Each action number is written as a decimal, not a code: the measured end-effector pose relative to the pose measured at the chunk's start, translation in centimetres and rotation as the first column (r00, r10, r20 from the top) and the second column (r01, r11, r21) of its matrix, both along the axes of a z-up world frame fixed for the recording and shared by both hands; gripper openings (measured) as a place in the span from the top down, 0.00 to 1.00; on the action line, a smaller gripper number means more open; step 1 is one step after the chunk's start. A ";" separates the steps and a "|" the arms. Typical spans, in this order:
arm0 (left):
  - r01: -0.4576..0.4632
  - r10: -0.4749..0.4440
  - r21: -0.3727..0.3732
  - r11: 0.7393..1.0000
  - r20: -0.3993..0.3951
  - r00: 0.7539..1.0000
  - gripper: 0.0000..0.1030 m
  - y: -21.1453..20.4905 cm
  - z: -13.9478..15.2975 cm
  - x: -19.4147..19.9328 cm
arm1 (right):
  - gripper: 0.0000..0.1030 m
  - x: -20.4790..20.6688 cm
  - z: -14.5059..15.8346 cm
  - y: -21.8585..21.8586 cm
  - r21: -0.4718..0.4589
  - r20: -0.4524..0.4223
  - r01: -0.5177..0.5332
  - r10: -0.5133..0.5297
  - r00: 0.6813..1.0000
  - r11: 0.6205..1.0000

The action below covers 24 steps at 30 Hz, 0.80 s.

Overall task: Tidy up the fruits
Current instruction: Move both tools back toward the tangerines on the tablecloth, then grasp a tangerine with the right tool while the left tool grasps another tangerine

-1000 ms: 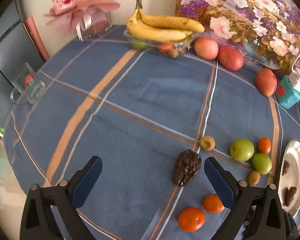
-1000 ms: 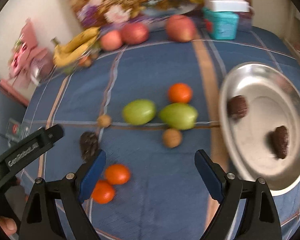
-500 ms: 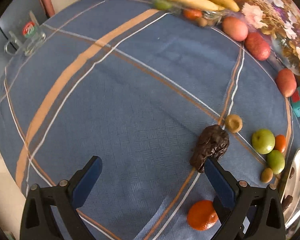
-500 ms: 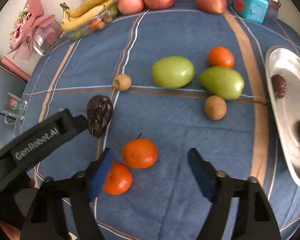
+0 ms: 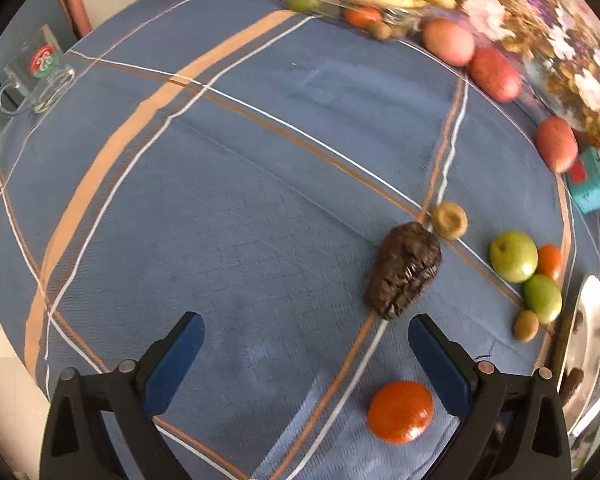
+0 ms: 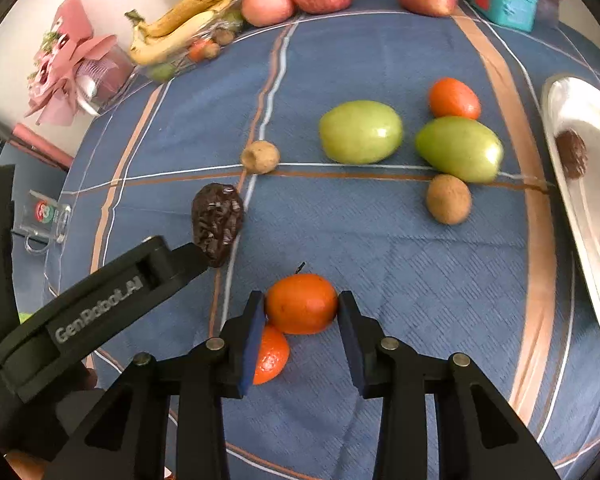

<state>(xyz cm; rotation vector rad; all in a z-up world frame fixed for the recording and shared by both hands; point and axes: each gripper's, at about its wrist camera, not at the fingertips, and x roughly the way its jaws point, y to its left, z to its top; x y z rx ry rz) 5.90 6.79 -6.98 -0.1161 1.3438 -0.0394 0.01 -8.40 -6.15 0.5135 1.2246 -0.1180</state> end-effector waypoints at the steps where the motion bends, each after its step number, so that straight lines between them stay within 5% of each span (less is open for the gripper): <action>1: 0.002 -0.002 -0.008 1.000 -0.005 1.000 0.00 -0.2 0.0 -0.1 | 0.63 -0.3 0.1 -0.4 -0.020 -0.006 0.013 -0.013 1.000 1.000; 9: 0.031 -0.036 -0.064 0.997 -0.069 0.997 0.04 -1.5 -0.7 -1.1 | 0.63 -2.4 0.9 -4.2 -0.083 -0.023 0.137 -0.140 0.990 0.987; 17: 0.182 -0.186 -0.059 0.981 -0.070 0.980 0.34 -5.4 -0.2 -2.8 | 0.63 -3.9 2.0 -6.2 -0.055 0.007 0.220 -0.220 0.975 0.974; 21: 0.220 -0.226 -0.085 0.972 -0.070 0.972 0.60 -6.8 0.0 -3.6 | 0.63 -3.8 2.4 -6.0 -0.052 0.017 0.221 -0.220 0.975 0.974; 24: 0.240 -0.244 -0.066 0.968 -0.054 0.968 0.62 -7.7 0.5 -4.1 | 0.63 -4.7 2.9 -6.1 -0.051 0.025 0.220 -0.219 0.975 0.974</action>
